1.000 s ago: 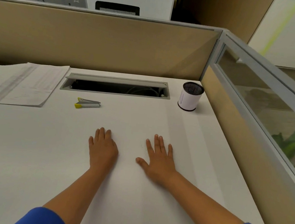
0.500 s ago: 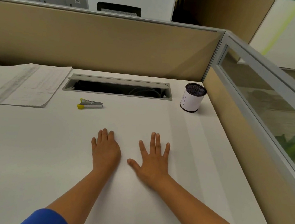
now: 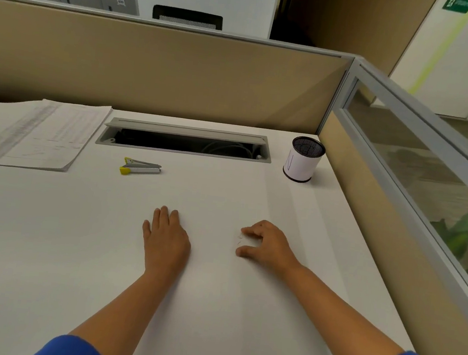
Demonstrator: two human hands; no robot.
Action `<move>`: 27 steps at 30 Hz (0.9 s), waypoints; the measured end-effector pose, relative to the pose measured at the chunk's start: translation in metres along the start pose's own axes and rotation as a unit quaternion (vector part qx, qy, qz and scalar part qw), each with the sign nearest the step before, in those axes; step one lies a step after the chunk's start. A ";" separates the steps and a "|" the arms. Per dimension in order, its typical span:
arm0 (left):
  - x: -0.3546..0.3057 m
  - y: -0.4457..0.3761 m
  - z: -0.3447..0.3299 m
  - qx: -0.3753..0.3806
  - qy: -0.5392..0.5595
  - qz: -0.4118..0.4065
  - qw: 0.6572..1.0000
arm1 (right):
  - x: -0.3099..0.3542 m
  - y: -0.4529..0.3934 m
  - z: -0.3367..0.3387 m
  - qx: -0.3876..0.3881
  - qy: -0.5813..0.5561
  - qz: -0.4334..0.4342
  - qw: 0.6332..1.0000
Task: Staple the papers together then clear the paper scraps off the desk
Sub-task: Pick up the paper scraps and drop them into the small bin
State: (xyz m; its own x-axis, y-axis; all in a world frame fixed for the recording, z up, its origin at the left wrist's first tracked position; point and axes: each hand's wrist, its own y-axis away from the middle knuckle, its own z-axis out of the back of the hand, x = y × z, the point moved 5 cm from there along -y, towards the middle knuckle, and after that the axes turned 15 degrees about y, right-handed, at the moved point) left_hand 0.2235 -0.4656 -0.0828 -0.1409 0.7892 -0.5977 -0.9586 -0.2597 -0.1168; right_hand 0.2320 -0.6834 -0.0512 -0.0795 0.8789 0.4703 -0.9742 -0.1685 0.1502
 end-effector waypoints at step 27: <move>0.000 -0.001 -0.001 0.003 0.003 0.000 1.000 | -0.005 -0.004 0.013 -0.056 -0.036 -0.043 0.997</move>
State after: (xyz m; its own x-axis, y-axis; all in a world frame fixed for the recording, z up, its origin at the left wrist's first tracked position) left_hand 0.2251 -0.4658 -0.0835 -0.1391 0.7864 -0.6019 -0.9602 -0.2558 -0.1122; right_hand 0.2392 -0.6931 -0.0435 0.0172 0.8527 0.5221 -0.9945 -0.0392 0.0968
